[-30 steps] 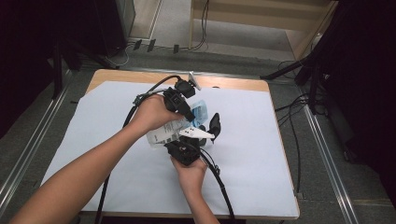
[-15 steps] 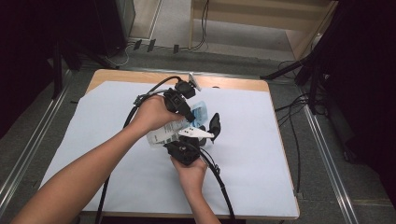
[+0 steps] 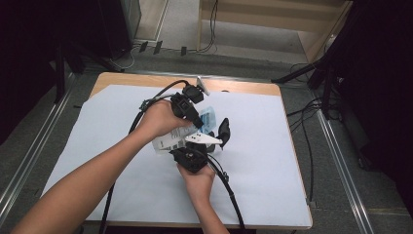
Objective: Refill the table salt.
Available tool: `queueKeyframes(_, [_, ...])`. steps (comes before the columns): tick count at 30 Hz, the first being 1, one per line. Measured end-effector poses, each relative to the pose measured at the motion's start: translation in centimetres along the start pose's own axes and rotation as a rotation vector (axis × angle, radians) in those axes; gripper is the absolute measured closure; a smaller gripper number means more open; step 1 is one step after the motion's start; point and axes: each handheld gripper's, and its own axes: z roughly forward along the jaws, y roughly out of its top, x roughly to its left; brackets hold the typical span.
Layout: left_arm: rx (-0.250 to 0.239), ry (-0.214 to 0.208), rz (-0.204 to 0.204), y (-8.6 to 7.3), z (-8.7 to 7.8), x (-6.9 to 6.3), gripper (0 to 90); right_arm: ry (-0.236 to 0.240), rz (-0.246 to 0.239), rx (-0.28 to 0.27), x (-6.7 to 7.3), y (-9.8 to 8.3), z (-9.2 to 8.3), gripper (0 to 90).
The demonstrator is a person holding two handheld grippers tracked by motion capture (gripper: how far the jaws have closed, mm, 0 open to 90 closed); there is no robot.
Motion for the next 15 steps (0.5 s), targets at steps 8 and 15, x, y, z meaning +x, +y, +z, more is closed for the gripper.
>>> queueKeyframes(8, [-0.004, -0.003, 0.002, 0.03, -0.08, 0.09, 89.9, 0.006, 0.002, -0.006, 0.1, 0.23, -0.05, 90.0])
queueKeyframes(15, [-0.007, -0.006, 0.002, -0.01, -0.06, 0.14, 89.9, 0.004, 0.003, -0.009, 0.12, 0.21, -0.01, 90.0])
